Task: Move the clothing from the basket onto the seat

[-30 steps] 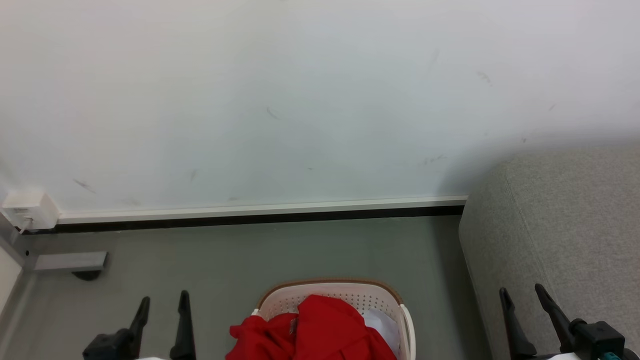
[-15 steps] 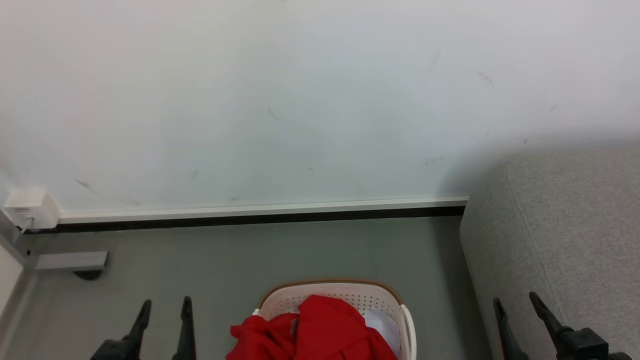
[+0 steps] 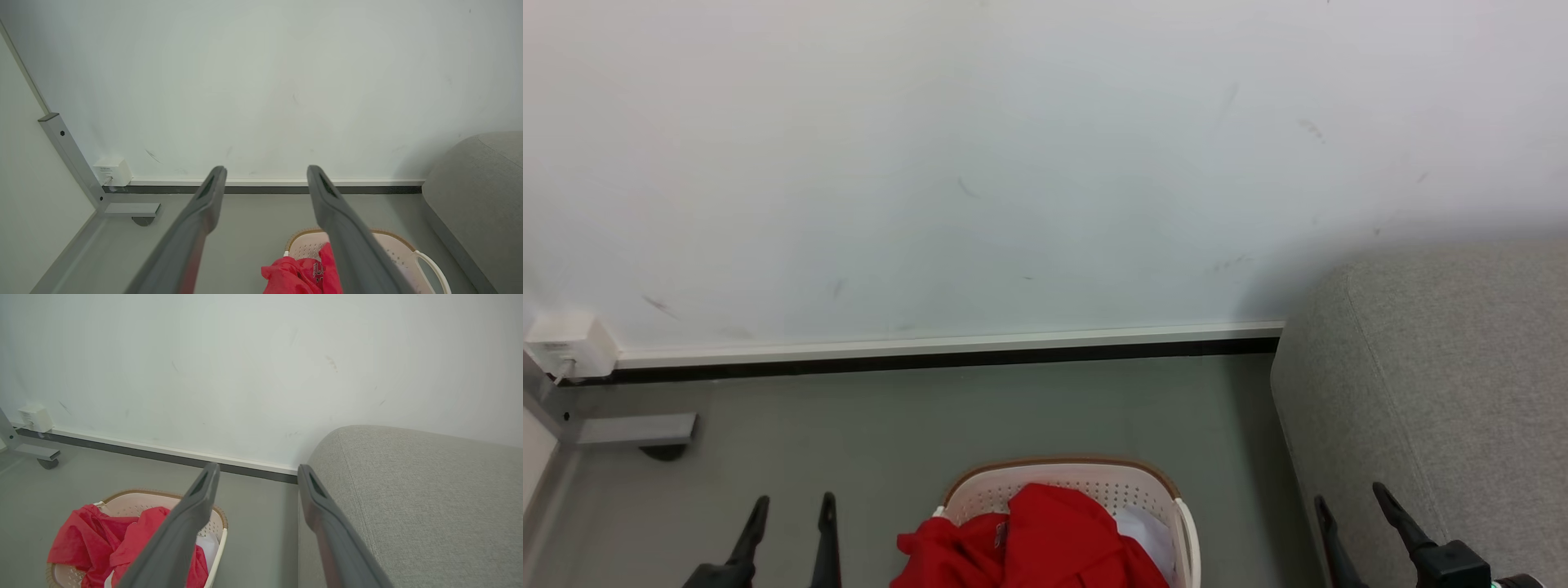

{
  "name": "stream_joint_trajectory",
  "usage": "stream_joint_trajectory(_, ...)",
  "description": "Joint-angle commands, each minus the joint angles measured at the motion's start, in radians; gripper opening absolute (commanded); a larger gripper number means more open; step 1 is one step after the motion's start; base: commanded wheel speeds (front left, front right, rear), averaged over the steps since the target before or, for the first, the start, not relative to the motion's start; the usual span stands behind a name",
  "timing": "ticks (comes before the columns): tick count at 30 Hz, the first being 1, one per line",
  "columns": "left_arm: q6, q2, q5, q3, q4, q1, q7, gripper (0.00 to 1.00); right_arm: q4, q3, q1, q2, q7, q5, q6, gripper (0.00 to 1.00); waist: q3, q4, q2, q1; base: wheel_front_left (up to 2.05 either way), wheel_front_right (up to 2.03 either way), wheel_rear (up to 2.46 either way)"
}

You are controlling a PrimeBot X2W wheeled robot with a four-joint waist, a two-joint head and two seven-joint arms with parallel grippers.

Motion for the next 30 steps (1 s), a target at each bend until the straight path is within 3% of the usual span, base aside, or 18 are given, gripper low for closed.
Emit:
stream_joint_trajectory(1,-0.005,-0.002,0.014,0.006,0.0,0.009,-0.002,1.0,0.002,-0.004,-0.004,0.001,-0.007,-0.007,-0.002,1.0,0.002,-0.002,0.0,0.0,0.0,0.0,0.0)
stream_joint_trajectory(18,-0.033,-0.014,0.019,0.026,0.014,0.001,-0.002,1.0,0.006,0.013,-0.014,-0.005,-0.006,0.009,-0.002,1.0,0.009,-0.021,0.0,0.0,0.0,0.0,0.0)
stream_joint_trajectory(30,-0.057,-0.017,0.019,0.006,0.019,-0.09,-0.002,1.0,-0.055,0.008,-0.068,-0.001,-0.006,0.03,-0.002,1.0,0.081,-0.101,0.0,0.0,0.0,0.0,0.0)
